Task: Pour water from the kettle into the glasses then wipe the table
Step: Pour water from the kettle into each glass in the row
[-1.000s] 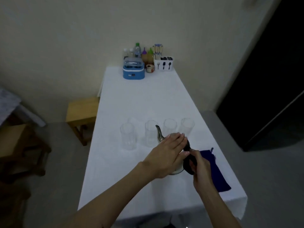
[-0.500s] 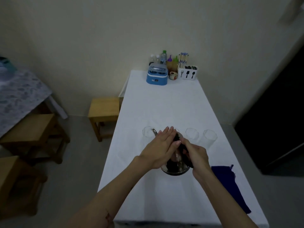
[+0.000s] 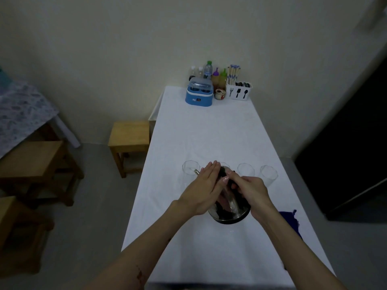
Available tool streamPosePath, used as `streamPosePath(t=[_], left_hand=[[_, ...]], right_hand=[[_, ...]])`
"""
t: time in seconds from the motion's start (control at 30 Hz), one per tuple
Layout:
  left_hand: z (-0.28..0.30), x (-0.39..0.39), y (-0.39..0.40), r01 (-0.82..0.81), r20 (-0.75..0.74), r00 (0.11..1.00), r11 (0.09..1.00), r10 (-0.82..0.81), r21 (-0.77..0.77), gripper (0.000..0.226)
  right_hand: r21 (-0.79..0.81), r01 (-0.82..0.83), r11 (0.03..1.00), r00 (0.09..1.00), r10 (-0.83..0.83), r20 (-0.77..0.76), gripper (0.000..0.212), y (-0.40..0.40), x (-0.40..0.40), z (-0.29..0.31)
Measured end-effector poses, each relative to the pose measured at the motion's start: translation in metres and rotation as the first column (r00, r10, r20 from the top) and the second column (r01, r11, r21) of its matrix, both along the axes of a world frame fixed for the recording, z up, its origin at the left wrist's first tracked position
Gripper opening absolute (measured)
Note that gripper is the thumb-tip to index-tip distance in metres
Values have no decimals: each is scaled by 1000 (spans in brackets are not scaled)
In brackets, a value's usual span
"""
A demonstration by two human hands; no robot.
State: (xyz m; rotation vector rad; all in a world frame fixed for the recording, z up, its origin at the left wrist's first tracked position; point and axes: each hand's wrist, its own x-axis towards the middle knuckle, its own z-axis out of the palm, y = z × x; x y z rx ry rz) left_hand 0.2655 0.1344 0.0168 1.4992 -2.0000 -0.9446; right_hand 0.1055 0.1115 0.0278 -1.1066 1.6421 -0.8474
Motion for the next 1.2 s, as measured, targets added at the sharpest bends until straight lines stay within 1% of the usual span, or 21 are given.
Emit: streamPosePath(t=[0.3,0.53,1.2], left_hand=[[0,-1,2,-27,-40,999,1000,27,-1,65],[0,-5,1,-39,-64,997,999,40,9,64],[3,-10,-1,-59,-69,996,997,56,-44,65]], right_hand=[[-29,-20,999,998,18,-54,55,0,1,7],[-37,-21,999,999,20,-45,54,1,0,13],[-50,-18,999,998,15,-60,55,0,-2,24]])
